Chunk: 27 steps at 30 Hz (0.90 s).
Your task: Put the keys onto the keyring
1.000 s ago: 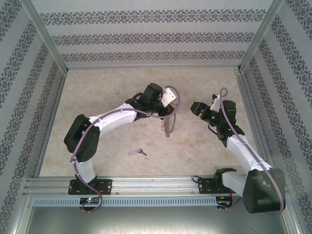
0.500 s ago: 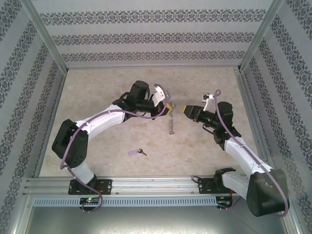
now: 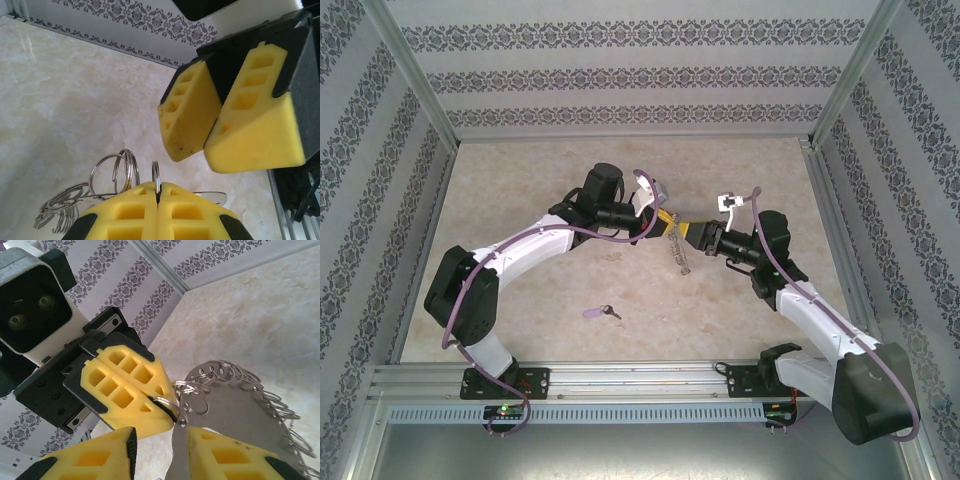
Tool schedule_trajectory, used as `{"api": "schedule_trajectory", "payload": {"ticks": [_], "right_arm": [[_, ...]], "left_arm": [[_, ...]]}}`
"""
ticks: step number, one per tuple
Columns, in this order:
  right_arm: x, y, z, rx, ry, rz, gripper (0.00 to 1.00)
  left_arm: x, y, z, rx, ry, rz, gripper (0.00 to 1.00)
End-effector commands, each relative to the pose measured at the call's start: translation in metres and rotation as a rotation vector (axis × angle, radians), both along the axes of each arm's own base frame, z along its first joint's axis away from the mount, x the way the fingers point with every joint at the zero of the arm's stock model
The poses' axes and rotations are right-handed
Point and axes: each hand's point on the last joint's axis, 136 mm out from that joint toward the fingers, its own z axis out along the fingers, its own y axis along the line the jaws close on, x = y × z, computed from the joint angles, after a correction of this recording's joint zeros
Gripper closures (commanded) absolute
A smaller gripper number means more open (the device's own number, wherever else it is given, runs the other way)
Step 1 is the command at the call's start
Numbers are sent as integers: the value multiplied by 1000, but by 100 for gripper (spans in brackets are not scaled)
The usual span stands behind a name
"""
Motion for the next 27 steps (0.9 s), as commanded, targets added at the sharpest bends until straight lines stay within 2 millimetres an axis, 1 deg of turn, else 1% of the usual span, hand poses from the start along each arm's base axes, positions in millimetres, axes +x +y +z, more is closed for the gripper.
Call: {"api": "schedule_trajectory", "payload": {"ticks": [1, 7, 10, 16, 24, 27], "right_arm": [[4, 5, 21, 16, -74, 23, 67], [6, 8, 26, 20, -82, 37, 67], [6, 9, 28, 23, -85, 46, 69], [1, 13, 28, 25, -86, 89, 69], [-8, 17, 24, 23, -88, 137, 74], [-11, 18, 25, 23, -91, 154, 78]], "left_arm": [[-7, -1, 33, -84, -50, -50, 100], [-14, -3, 36, -101, -22, -93, 100], [-15, -4, 37, -103, -12, -102, 100], [-16, -5, 40, -122, -6, -109, 100], [-12, -5, 42, -129, -5, -98, 100], [-9, -4, 43, -132, -5, -89, 100]]}}
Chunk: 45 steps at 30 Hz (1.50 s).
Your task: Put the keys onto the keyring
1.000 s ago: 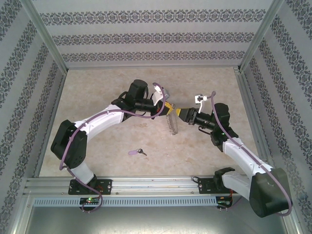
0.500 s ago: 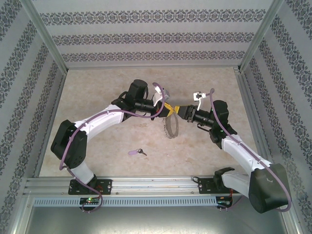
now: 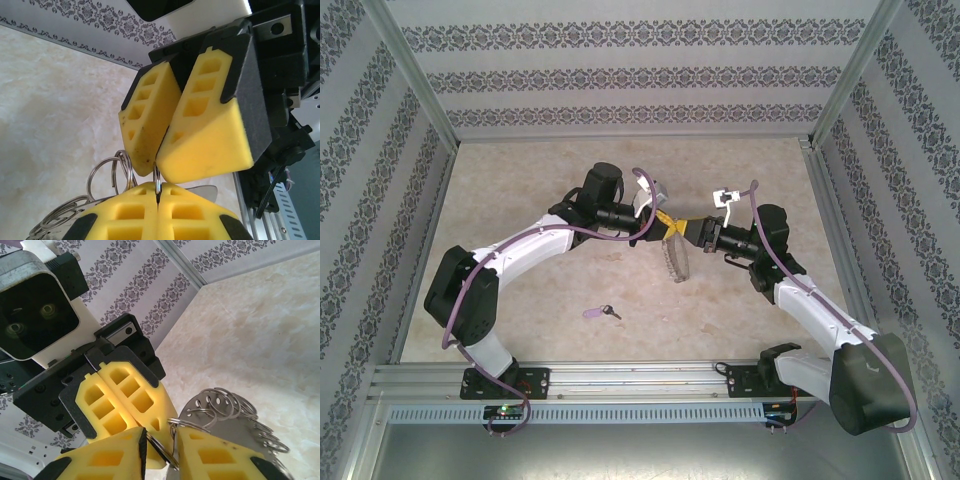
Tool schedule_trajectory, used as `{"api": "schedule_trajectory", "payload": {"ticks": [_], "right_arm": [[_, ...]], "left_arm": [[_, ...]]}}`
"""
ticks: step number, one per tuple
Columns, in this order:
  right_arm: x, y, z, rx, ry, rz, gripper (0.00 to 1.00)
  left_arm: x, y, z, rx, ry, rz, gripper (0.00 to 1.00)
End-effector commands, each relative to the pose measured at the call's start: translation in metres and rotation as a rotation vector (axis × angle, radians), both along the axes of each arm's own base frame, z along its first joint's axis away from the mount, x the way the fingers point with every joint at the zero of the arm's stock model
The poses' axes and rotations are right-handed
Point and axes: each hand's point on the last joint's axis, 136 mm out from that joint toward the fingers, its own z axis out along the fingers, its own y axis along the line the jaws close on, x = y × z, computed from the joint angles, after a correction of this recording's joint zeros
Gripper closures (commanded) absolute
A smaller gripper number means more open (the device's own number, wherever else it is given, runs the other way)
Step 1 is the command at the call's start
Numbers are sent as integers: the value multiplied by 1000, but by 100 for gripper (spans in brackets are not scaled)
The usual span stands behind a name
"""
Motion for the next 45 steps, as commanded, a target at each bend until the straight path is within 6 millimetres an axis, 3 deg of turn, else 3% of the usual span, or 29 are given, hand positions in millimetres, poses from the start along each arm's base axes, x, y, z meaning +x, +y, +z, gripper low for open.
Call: {"api": "schedule_trajectory", "payload": {"ticks": [1, 8, 13, 19, 24, 27, 30, 35, 45], "right_arm": [[-10, 9, 15, 10, -72, 76, 80], [-11, 12, 13, 5, -69, 94, 90], [-13, 16, 10, -1, -62, 115, 81], [-13, 18, 7, -9, -67, 117, 100], [-6, 15, 5, -32, -72, 74, 100], [4, 9, 3, -52, -80, 23, 100], [13, 5, 6, -60, -94, 1, 100], [20, 6, 21, -45, -152, 11, 100], [25, 13, 54, -29, -265, 45, 100]], "left_arm": [[8, 0, 34, -80, -80, -3, 100], [10, -2, 35, -86, -71, -6, 100], [11, -3, 35, -85, -66, -5, 100], [12, -3, 36, -87, -63, -2, 100], [17, -3, 35, -78, -61, 23, 99], [28, 4, 31, -50, -77, 105, 74], [42, 20, 33, -38, -93, 210, 59], [57, 50, 42, -58, -60, 347, 48], [67, 70, 52, -69, -12, 419, 44]]}}
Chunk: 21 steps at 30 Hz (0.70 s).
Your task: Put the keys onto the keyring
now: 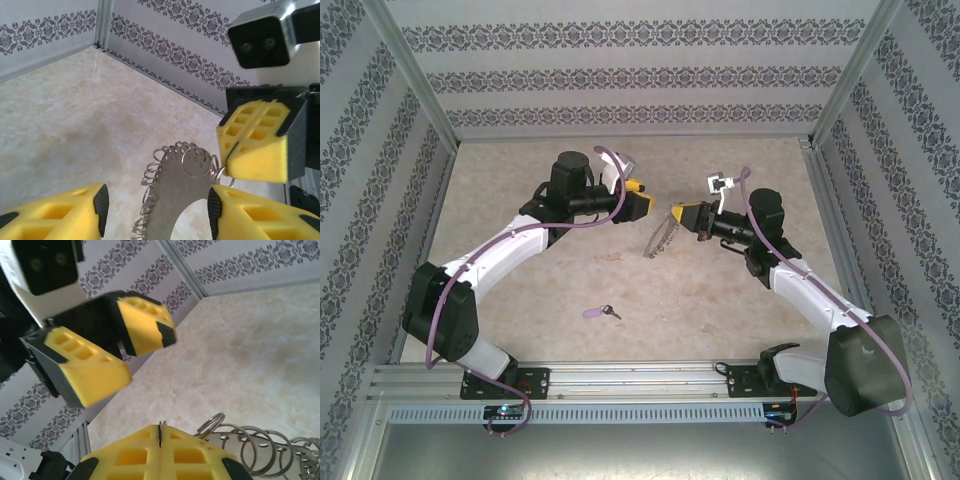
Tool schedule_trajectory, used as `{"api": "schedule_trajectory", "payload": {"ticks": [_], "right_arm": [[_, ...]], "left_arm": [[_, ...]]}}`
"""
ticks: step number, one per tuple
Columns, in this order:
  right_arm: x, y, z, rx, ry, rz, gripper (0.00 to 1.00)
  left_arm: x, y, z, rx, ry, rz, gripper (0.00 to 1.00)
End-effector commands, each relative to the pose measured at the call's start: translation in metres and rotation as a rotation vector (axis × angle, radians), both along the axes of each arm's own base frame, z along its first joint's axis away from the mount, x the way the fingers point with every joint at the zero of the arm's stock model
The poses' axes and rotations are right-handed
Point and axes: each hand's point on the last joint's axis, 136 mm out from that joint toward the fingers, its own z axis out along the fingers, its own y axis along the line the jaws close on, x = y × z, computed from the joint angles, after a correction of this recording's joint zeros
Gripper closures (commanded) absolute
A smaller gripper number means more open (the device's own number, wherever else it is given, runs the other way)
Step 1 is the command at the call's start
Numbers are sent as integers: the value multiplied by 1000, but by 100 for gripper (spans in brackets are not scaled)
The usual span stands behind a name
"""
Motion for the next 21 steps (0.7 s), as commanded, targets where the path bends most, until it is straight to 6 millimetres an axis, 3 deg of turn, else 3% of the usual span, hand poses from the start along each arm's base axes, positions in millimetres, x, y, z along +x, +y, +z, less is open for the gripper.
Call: {"api": "schedule_trajectory", "payload": {"ticks": [1, 8, 13, 21], "right_arm": [[0, 4, 35, 14, -155, 41, 100], [10, 7, 54, 54, -229, 45, 100], [20, 12, 56, 83, -230, 64, 100], [36, 15, 52, 118, -226, 44, 100]], "left_arm": [[11, 11, 17, -42, 2, 43, 44], [14, 13, 38, -133, 28, -17, 42], [9, 12, 53, -252, 64, -101, 43], [10, 7, 42, -274, 130, -131, 47]]}}
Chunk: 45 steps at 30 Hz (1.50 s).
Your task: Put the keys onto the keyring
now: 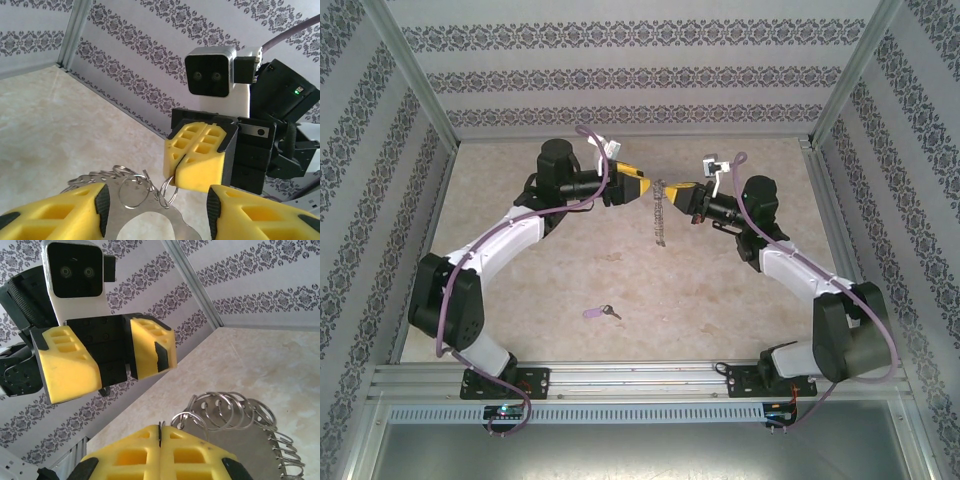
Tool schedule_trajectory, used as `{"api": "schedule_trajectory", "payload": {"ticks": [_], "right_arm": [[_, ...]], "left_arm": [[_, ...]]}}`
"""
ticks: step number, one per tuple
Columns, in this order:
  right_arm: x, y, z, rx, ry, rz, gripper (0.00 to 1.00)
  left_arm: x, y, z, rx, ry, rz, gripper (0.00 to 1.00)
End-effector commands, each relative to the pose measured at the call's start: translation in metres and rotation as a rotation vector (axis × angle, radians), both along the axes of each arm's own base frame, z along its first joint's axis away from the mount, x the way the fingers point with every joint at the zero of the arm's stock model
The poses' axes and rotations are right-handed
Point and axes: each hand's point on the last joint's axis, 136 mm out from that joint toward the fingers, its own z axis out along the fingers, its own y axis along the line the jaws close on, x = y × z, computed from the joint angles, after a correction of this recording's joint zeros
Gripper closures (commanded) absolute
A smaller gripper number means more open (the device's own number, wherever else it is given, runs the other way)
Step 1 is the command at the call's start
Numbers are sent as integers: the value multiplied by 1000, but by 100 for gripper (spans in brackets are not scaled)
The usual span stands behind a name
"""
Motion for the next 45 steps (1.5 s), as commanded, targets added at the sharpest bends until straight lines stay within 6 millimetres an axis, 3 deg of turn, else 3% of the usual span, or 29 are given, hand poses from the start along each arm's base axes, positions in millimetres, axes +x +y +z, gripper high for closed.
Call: {"api": "schedule_trajectory", "payload": {"ticks": [1, 15, 23, 45], "right_arm": [[4, 2, 30, 51, -112, 7, 100], [12, 11, 24, 87, -77, 48, 100], [10, 11, 20, 88, -63, 48, 100], [15, 23, 14, 95, -40, 75, 100]], "left_arm": [[-1, -1, 4, -41, 13, -39, 49], [-13, 1, -4, -41, 65, -57, 63], [-7, -5, -1, -71, 76, -86, 66], [-1, -11, -4, -98, 102, -114, 68]]}}
